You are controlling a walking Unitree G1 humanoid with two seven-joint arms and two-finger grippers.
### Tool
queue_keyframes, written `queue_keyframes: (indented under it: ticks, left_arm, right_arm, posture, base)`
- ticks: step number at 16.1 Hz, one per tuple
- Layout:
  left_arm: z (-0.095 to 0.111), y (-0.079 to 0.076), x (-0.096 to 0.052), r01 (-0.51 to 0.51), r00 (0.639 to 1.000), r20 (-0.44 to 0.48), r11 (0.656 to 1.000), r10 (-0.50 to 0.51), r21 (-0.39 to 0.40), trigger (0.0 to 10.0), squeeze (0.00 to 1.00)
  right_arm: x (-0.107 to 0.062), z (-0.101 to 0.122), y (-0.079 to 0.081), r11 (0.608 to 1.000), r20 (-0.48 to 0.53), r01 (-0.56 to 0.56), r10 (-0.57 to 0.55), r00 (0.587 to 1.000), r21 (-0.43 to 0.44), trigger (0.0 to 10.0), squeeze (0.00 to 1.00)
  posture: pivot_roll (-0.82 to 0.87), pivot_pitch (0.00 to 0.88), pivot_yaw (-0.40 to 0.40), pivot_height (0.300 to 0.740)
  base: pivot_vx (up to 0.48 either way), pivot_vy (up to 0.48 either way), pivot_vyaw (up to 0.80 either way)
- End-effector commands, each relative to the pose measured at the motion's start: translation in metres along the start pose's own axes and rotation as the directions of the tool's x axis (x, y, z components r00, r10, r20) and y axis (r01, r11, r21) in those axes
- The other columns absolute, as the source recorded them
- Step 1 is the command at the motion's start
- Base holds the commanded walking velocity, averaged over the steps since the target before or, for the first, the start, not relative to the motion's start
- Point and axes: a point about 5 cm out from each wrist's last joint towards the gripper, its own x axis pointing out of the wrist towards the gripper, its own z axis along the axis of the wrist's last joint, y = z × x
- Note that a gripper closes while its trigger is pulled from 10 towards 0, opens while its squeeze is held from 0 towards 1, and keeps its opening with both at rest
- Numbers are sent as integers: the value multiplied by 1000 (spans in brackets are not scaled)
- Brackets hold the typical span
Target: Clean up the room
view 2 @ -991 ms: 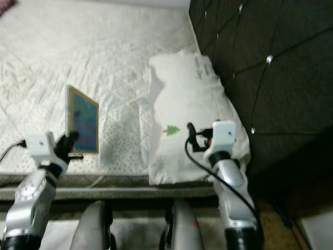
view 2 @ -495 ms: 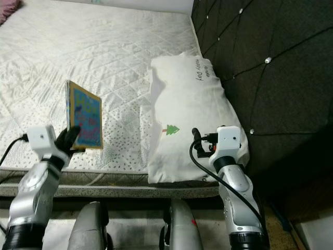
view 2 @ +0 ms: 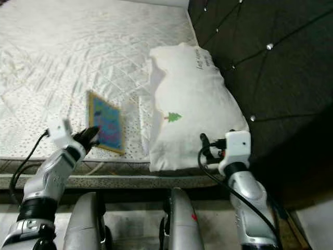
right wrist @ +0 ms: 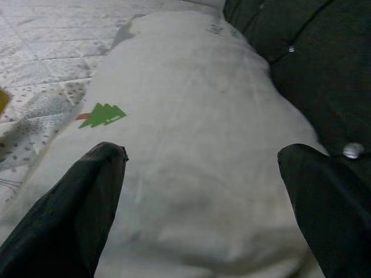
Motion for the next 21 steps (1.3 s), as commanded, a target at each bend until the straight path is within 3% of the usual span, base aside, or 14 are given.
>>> queue_keyframes:
  ticks: [1, 5, 6, 21]
  left_arm:
    - [-8, -13, 8, 62, 996, -60, 998, -63, -17, 10000, 0]
    - [-10, -16, 19, 73, 987, -141, 996, -78, -44, 10000, 0]
    - [-5, -17, 23, 83, 989, -113, 991, -95, -104, 10000, 0]
    - [-4, -19, 25, 92, 987, -122, 988, -108, -127, 10000, 0]
  right_arm:
    - [-10, 8, -10, 1000, 5, 10, -10, 1000, -25, 10000, 0]
    - [-37, 5, -20, 997, -73, -65, 61, 995, -51, 10000, 0]
    - [-42, 3, -22, 995, -93, -76, 70, 993, -59, 10000, 0]
    - [-43, 4, -24, 996, -94, -70, 64, 993, -63, 10000, 0]
  posture:
    - [-142, 148, -138, 582]
    - [-181, 162, -154, 582]
    - [-192, 163, -157, 582]
    - [-201, 165, -161, 582]
  base:
    - [0, 0, 0]
    - [0, 0, 0]
    - [0, 0, 0]
    - [0, 0, 0]
